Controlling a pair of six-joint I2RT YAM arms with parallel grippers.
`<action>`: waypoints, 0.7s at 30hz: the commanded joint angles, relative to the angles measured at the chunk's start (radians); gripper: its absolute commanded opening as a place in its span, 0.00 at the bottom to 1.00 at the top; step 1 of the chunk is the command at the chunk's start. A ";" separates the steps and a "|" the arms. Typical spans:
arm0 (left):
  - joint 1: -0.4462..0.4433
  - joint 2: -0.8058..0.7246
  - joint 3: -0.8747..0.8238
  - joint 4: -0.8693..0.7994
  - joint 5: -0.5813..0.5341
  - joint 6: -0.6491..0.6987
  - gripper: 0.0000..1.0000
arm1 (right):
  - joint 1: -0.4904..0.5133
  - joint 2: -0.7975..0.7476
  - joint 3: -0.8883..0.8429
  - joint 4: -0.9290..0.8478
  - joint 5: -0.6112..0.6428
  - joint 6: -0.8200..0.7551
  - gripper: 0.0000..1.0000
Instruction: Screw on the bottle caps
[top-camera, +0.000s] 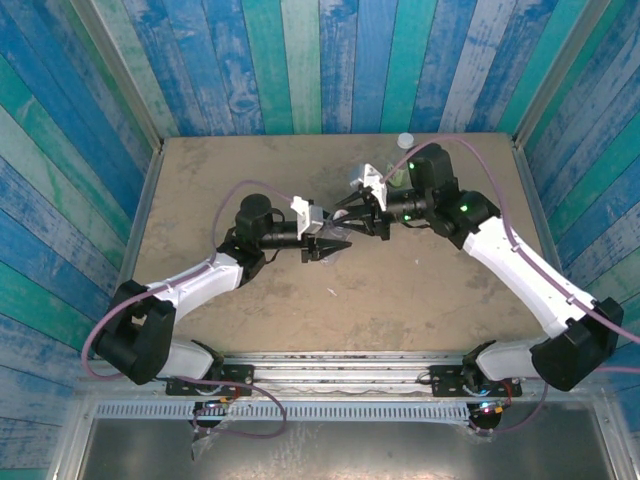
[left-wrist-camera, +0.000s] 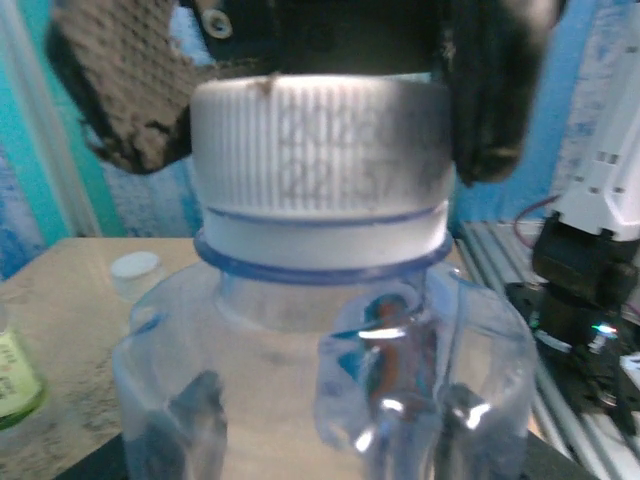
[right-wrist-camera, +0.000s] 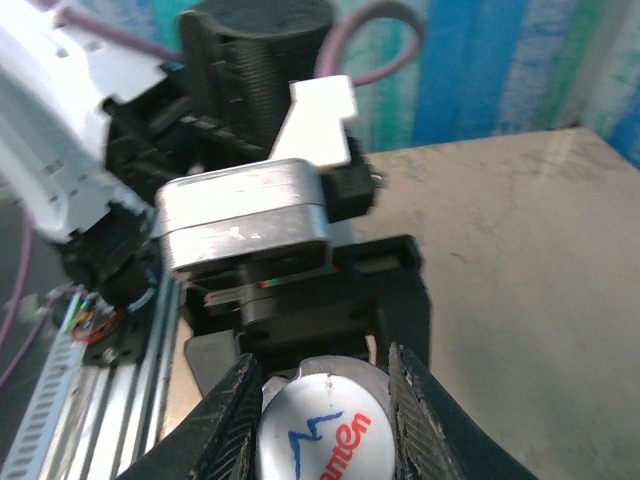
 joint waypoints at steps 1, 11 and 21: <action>0.005 0.042 0.036 0.099 -0.211 -0.017 0.50 | 0.035 -0.023 -0.042 0.046 0.262 0.230 0.17; -0.009 0.093 0.092 0.070 -0.340 0.040 0.49 | 0.244 0.008 -0.022 0.016 0.810 0.582 0.14; 0.001 0.050 0.042 0.050 -0.189 0.025 0.48 | 0.162 -0.067 -0.042 0.049 0.561 0.295 0.57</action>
